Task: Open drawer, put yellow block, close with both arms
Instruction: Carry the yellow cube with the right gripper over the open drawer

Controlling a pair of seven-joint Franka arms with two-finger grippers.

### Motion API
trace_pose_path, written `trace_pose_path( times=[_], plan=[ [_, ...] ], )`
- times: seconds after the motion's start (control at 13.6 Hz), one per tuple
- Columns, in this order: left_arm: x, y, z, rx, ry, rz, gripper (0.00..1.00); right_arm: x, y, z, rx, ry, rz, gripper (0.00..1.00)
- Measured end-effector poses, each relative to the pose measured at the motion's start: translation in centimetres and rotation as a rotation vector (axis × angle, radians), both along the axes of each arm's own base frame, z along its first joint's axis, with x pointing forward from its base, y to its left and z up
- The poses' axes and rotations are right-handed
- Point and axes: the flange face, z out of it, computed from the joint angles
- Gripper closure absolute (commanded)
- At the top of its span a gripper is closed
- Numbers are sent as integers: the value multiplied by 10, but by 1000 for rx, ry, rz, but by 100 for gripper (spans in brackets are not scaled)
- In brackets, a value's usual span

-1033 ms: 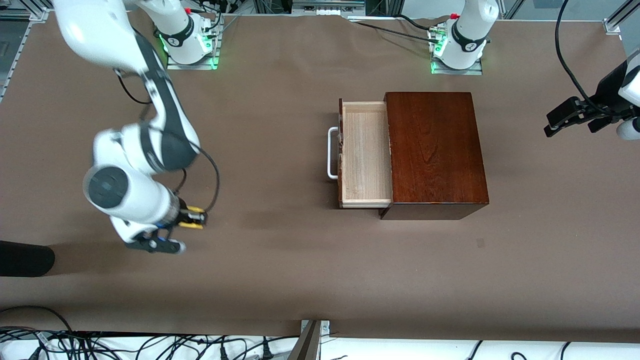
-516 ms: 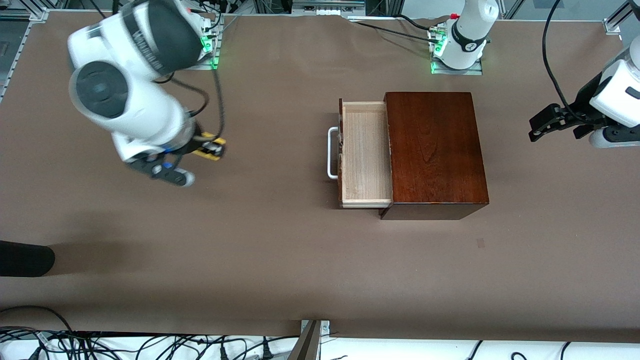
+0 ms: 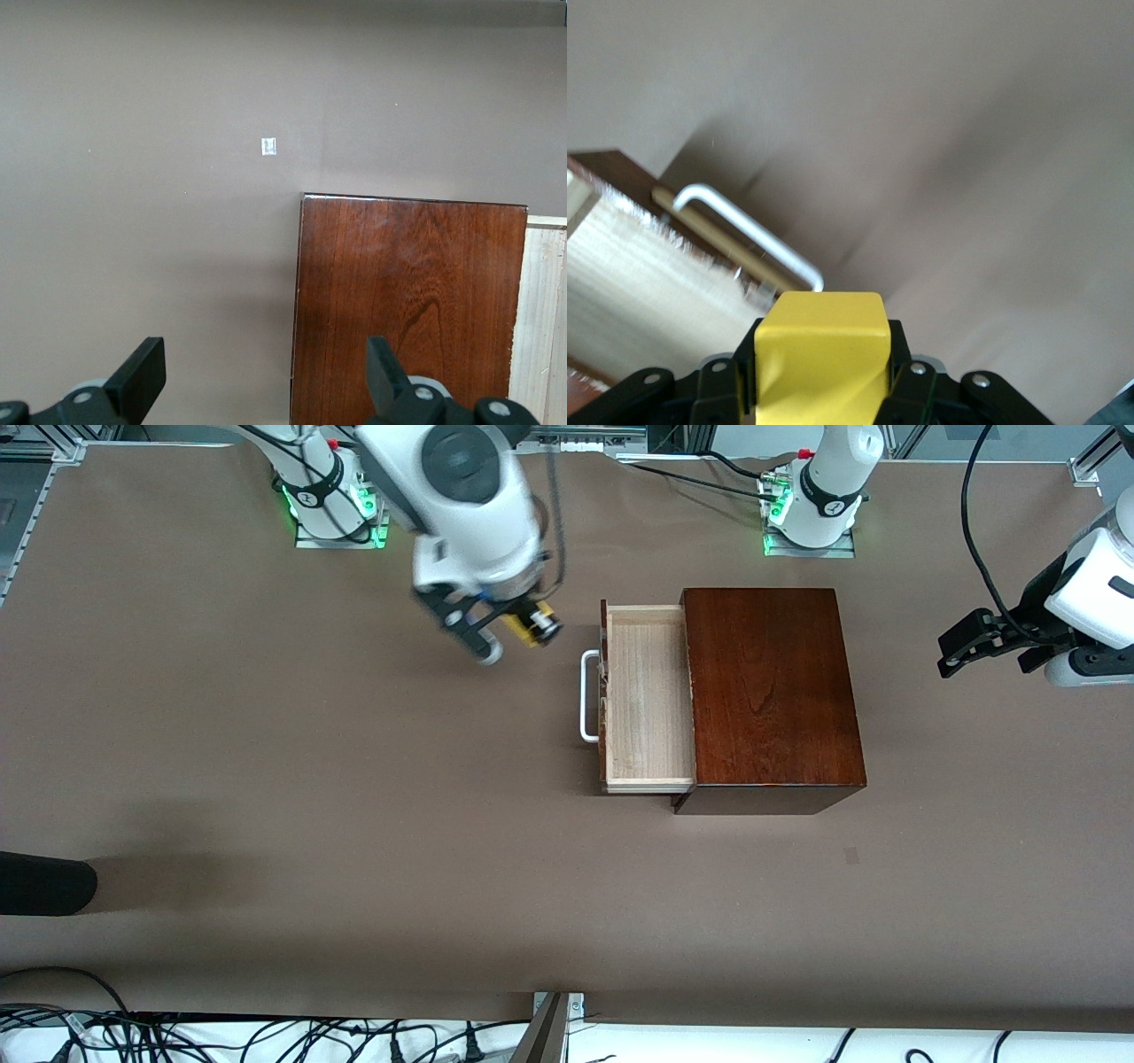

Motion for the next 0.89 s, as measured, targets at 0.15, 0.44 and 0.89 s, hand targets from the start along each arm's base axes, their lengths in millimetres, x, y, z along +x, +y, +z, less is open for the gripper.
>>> trace_pose_path(
  times=[0.15,0.44,0.89],
  plan=[
    [1,0,-2,1,4,0,0,-30,43,-19,4,-14,-151,100],
    [2,0,-2,1,3,0,0,-43,83,-68,7,-2,-417,100],
    [2,1,-2,1,2,3,0,-36,103,-144,-6,-30,-581,100]
  ],
)
